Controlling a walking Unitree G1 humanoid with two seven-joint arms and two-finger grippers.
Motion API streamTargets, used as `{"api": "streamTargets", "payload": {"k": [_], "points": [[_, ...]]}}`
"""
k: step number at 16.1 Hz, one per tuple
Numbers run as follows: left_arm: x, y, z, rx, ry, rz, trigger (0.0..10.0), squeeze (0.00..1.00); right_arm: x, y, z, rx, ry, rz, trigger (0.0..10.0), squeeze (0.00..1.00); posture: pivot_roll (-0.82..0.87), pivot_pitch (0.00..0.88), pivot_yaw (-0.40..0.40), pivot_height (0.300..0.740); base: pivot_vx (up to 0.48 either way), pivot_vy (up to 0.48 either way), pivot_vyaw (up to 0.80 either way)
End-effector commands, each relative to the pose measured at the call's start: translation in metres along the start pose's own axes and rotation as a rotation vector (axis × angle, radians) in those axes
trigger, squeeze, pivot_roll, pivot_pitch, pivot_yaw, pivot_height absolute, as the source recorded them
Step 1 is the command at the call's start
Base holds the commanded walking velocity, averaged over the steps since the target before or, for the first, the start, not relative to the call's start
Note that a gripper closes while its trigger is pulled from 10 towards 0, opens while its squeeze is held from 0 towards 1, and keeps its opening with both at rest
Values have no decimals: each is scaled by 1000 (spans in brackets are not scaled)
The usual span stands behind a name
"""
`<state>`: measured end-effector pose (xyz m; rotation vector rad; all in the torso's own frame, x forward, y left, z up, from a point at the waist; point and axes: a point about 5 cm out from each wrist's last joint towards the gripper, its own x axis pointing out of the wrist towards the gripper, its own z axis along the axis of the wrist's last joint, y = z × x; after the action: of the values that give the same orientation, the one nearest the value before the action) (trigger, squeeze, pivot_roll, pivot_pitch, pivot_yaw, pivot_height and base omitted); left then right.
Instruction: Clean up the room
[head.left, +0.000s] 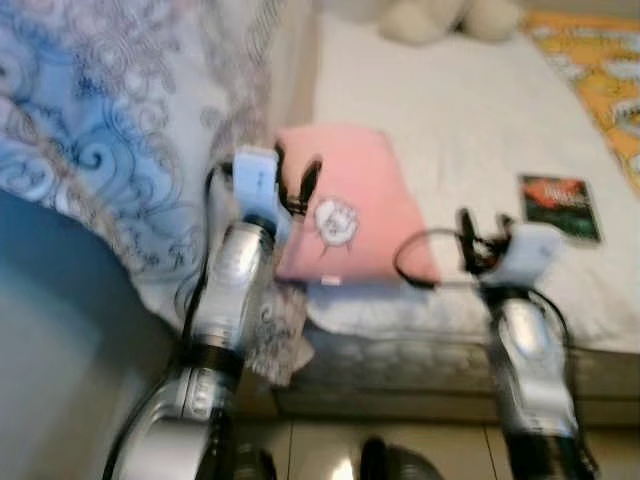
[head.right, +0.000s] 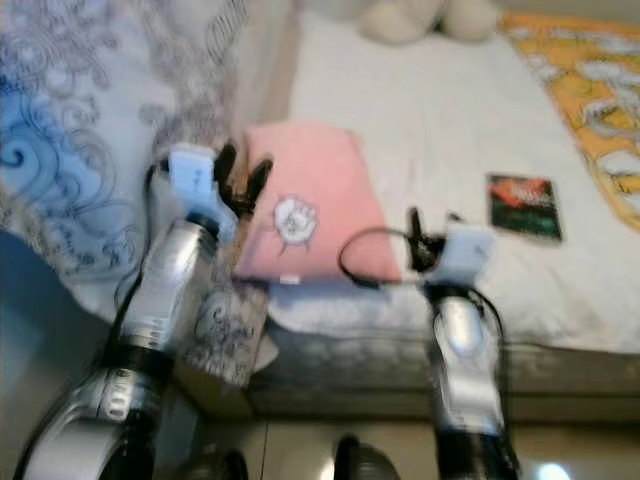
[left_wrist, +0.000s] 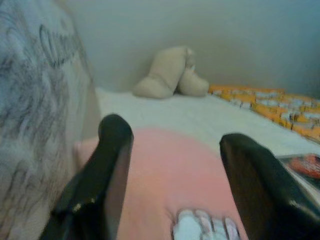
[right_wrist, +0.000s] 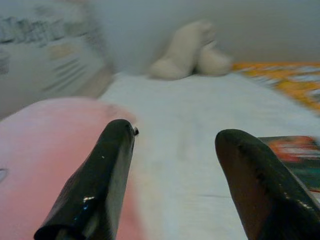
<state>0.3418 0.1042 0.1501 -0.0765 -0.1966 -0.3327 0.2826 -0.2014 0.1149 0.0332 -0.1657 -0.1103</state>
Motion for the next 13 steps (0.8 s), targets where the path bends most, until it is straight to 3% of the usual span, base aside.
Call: {"api": "streamTargets", "payload": {"k": [1, 2, 4, 7, 8, 9, 11, 12, 13], "points": [[-12, 10, 7, 32, -24, 33, 10000, 1000, -7, -15, 9, -27, -51, -29, 10000, 1000, -96, 0, 15, 740, 0, 0, 0], [-27, 17, -3, 34, 20, 72, 10000, 1000, -20, -17, 2, -36, -22, 4, 10000, 1000, -79, 0, 8, 740, 0, 0, 0], [-43, 24, -17, 46, 77, 116, 10000, 1000, -32, -16, -11, 17, 54, -4, 10000, 1000, -76, 0, 5, 740, 0, 0, 0], [-51, 27, -19, 87, 105, 154, 10000, 1000, -23, -2, -19, 76, 126, 55, 10000, 1000, -71, 0, 9, 740, 0, 0, 0], [-52, 24, -14, 102, 109, 135, 10000, 918, -14, 1, -17, 84, 134, 75, 10000, 608, -73, 0, 14, 740, 0, 0, 0], [-51, 20, -10, 110, 95, 100, 10000, 325, -4, 3, -14, 88, 136, 79, 10000, 0, -78, 0, 23, 740, 304, -368, 0], [-44, 19, -11, 103, 92, 114, 10000, 278, 12, 8, -7, 98, 112, 97, 10000, 0, -83, 0, 26, 740, 306, -368, 0], [-36, 21, -8, 80, 86, 139, 10000, 0, 22, 12, -3, 101, 109, 107, 10000, 0, -86, 0, 28, 740, 307, -364, 0], [-32, 23, -6, 71, 84, 159, 10000, 0, 27, 16, -2, 108, 106, 109, 10000, 0, -92, 0, 28, 740, 307, -368, 0]]}}
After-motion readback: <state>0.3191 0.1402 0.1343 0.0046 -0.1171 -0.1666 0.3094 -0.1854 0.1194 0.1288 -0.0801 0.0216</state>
